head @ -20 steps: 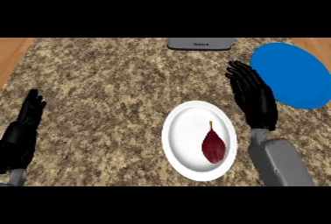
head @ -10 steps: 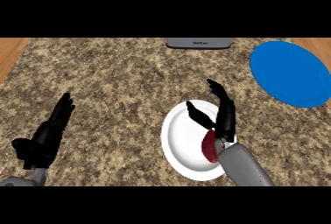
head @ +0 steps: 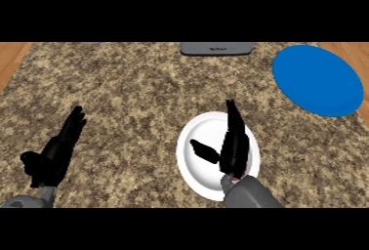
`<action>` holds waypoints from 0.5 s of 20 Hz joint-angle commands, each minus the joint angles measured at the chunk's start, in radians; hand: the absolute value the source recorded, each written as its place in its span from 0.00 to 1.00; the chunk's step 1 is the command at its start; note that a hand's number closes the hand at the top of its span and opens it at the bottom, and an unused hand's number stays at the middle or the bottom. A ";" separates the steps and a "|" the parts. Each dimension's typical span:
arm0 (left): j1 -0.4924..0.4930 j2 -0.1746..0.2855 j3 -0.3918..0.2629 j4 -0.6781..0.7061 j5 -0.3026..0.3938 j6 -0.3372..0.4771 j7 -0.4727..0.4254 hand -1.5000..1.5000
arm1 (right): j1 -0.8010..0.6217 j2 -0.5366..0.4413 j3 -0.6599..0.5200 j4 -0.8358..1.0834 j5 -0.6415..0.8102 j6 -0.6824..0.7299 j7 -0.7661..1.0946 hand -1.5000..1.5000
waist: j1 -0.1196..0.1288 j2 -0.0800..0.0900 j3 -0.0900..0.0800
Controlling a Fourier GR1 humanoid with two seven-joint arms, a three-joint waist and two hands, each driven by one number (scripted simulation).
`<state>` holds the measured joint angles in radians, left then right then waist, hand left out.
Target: Pick the pear from the plate and place it in the plate
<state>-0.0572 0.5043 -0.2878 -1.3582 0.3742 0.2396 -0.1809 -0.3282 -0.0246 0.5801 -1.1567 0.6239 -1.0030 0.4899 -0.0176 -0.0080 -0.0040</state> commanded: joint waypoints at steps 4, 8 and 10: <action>-0.017 -0.005 0.027 0.044 0.003 -0.015 -0.002 0.50 | -0.001 -0.026 0.004 -0.077 0.272 0.283 0.400 0.00 | -0.027 -0.008 -0.003; -0.017 0.001 0.032 0.048 0.000 -0.031 -0.020 0.50 | -0.029 -0.025 0.025 -0.127 0.278 0.538 0.587 0.00 | -0.015 -0.006 -0.002; -0.025 0.009 0.049 0.068 0.014 -0.051 -0.018 0.50 | -0.021 -0.025 0.048 -0.180 0.260 0.657 0.661 0.00 | -0.013 -0.004 -0.001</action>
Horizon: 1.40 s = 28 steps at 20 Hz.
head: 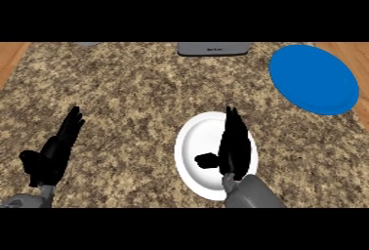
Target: Pick the pear from the plate and place it in the plate
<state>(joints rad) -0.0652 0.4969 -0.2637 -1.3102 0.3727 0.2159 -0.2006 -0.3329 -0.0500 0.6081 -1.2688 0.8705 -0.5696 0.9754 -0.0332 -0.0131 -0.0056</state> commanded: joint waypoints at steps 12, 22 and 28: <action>0.004 -0.014 0.014 -0.008 -0.023 -0.034 0.009 0.50 | 0.064 -0.003 -0.043 -0.272 0.009 0.513 0.401 0.00 | 0.027 0.008 0.005; -0.022 -0.029 0.043 0.010 -0.036 -0.079 0.004 0.50 | 0.059 0.033 -0.153 -0.123 -0.014 0.554 0.297 0.00 | 0.038 0.014 0.005; 0.037 -0.043 0.046 -0.011 -0.061 -0.079 -0.023 0.50 | 0.096 -0.011 -0.197 -0.179 -0.002 0.668 0.302 0.00 | 0.037 0.012 0.005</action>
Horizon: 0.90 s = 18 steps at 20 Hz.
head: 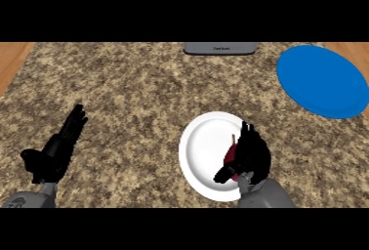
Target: Pick the pear from the plate and place it in the plate
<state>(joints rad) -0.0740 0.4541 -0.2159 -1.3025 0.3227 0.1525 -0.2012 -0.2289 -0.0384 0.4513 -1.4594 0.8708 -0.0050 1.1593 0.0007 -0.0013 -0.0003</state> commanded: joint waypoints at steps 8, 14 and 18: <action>0.066 -0.066 0.007 0.006 -0.071 0.003 -0.046 0.50 | 0.026 0.011 -0.083 0.025 0.015 0.096 0.052 0.00 | -0.001 0.000 0.000; -0.014 -0.051 0.079 -0.012 -0.070 -0.060 0.065 0.50 | -0.031 0.037 -0.100 0.205 -0.011 0.032 -0.108 1.00 | 0.002 0.001 0.000; -0.021 -0.082 0.095 0.059 -0.105 -0.072 0.011 0.50 | -0.061 0.037 -0.116 0.252 0.005 0.013 -0.162 1.00 | 0.001 0.002 0.000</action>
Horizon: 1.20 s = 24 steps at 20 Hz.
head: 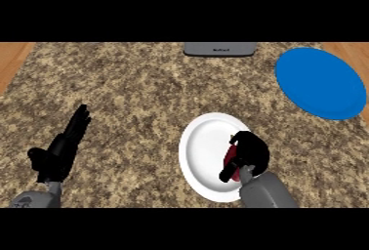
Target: Pick the pear from the plate and place it in the plate
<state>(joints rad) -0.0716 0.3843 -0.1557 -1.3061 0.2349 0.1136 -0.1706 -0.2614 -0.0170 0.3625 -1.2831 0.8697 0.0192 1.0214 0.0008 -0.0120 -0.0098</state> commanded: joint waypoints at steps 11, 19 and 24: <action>0.056 -0.008 0.068 -0.002 0.000 0.000 -0.014 0.50 | 0.197 -0.554 -0.356 -0.084 -0.123 -0.146 -0.464 1.00 | -0.098 0.003 0.019; 0.057 0.009 0.049 -0.052 -0.015 -0.024 0.012 0.50 | 0.310 -0.803 -0.701 0.100 -0.431 -0.159 -1.035 1.00 | -0.030 0.009 0.014; 0.029 -0.018 0.052 -0.043 -0.025 -0.031 0.012 0.50 | 0.295 -0.803 -0.811 0.212 -0.472 -0.221 -1.222 1.00 | -0.005 0.012 0.011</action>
<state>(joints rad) -0.0214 0.3848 -0.0968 -1.3363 0.2217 0.0801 -0.1768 0.0540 -0.8036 -0.3680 -1.1456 0.4372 -0.1632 -0.0677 -0.0273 -0.0031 0.0026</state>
